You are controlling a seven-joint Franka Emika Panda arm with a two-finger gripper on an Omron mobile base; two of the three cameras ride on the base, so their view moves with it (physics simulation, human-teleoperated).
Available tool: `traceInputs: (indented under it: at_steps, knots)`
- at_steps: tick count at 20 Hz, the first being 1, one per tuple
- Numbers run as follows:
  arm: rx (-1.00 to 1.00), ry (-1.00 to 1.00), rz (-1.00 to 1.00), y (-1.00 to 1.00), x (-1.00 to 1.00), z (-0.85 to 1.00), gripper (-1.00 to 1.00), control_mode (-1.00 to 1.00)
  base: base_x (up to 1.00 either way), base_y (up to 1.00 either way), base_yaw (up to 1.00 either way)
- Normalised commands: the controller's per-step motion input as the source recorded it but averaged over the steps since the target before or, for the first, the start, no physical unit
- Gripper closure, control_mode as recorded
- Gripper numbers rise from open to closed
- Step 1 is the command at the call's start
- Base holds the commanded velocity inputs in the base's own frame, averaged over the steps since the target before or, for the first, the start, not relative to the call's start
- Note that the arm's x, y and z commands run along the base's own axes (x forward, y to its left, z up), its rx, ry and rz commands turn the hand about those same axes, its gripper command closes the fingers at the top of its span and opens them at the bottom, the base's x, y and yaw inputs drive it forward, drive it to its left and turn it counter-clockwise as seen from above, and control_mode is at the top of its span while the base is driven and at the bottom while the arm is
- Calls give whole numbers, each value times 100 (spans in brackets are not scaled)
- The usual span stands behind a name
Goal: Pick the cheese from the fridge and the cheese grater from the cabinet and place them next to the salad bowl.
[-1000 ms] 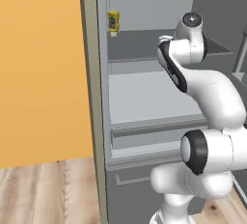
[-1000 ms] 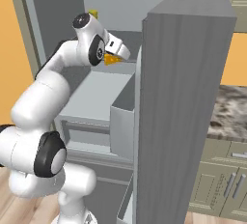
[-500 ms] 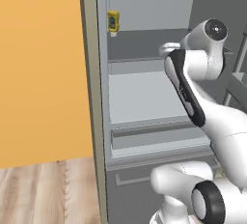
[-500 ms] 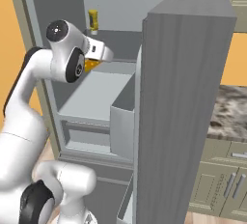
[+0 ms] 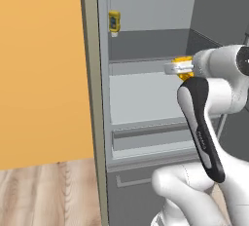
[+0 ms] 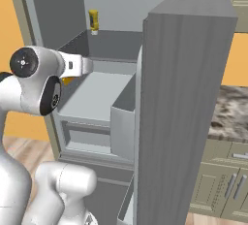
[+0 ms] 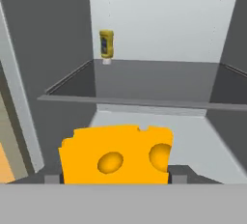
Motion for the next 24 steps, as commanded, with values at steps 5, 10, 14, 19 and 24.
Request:
traceInputs:
  at_steps: [5,10,14,19,24]
  knots:
    - [-3,-17,10,29,-100,4,100,-100,0,0,0]
    - [0,-19,0,-7,-100,10,100,-100,0,0,0]
    - [0,-5,0,-6,-68,3,100,-100,0,0,0]
    - [0,0,-1,0,-11,0,100,-100,0,0,0]
    - [0,-1,0,0,0,0,100,-100,0,0,0]
